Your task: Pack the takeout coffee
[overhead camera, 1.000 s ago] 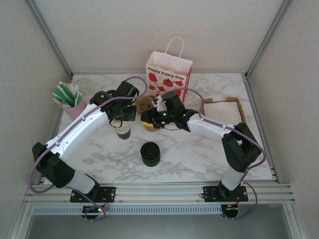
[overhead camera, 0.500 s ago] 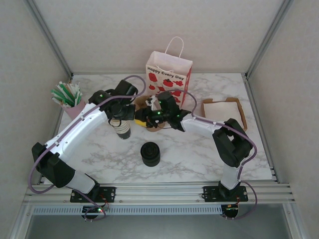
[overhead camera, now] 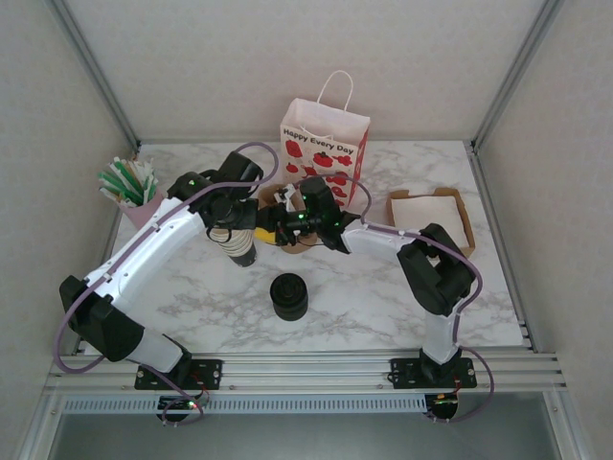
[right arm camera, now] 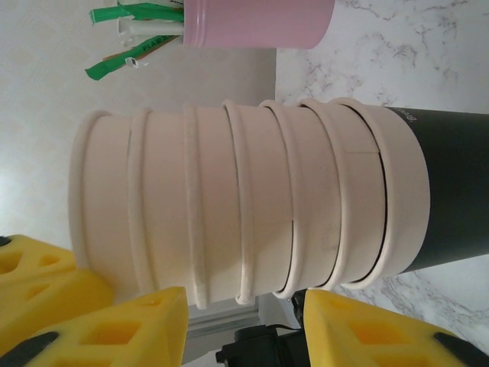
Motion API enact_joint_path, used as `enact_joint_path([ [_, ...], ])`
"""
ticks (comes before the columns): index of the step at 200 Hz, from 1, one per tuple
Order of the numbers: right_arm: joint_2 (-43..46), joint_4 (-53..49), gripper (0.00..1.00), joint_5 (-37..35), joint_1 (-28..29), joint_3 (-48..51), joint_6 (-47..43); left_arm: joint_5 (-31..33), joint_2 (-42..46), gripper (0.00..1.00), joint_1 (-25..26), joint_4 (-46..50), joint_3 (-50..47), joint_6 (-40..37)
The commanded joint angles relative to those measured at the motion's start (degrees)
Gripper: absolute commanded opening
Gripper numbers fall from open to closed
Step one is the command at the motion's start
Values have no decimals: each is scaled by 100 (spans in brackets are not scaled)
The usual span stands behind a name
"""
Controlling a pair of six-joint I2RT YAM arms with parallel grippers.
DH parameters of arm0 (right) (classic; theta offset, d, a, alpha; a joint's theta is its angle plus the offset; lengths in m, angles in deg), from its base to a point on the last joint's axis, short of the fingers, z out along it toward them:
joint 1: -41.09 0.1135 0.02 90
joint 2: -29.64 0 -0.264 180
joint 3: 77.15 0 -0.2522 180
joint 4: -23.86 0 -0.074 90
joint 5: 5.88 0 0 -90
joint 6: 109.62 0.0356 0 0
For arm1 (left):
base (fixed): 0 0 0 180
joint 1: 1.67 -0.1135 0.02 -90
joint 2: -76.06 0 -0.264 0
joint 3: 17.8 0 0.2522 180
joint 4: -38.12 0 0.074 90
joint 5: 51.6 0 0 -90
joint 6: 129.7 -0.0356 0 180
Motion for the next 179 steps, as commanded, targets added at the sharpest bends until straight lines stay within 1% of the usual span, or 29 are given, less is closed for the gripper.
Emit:
enact_joint_path([
  [1, -164, 696, 45, 250, 50, -88, 385, 142, 110, 0, -60, 106, 206, -85],
  [34, -225, 1002, 44, 275, 14, -1, 573, 141, 121, 0, -68, 136, 256, -76],
  [50, -191, 1014, 40, 255, -48, 77, 602, 155, 132, 0, -71, 181, 287, -85],
  [66, -171, 1202, 38, 270, -108, 175, 714, 160, 146, 0, -69, 221, 326, -93],
  [81, -161, 1291, 34, 312, -103, 193, 783, 160, 146, 0, -68, 255, 365, -107],
  [89, -142, 1291, 34, 331, -106, 195, 784, 175, 146, 0, -69, 273, 385, -111],
  [112, -142, 1338, 34, 373, -103, 151, 833, 177, 145, 0, -68, 287, 399, -129],
  [141, -240, 1756, 41, 468, -104, 158, 1107, 212, 129, 0, -71, 297, 416, -146],
  [171, -340, 1910, 43, 516, -103, 124, 1187, 212, 92, 0, -77, 309, 443, -155],
  [179, -406, 2006, 45, 544, -105, 92, 1237, 212, 86, 0, -77, 308, 445, -155],
])
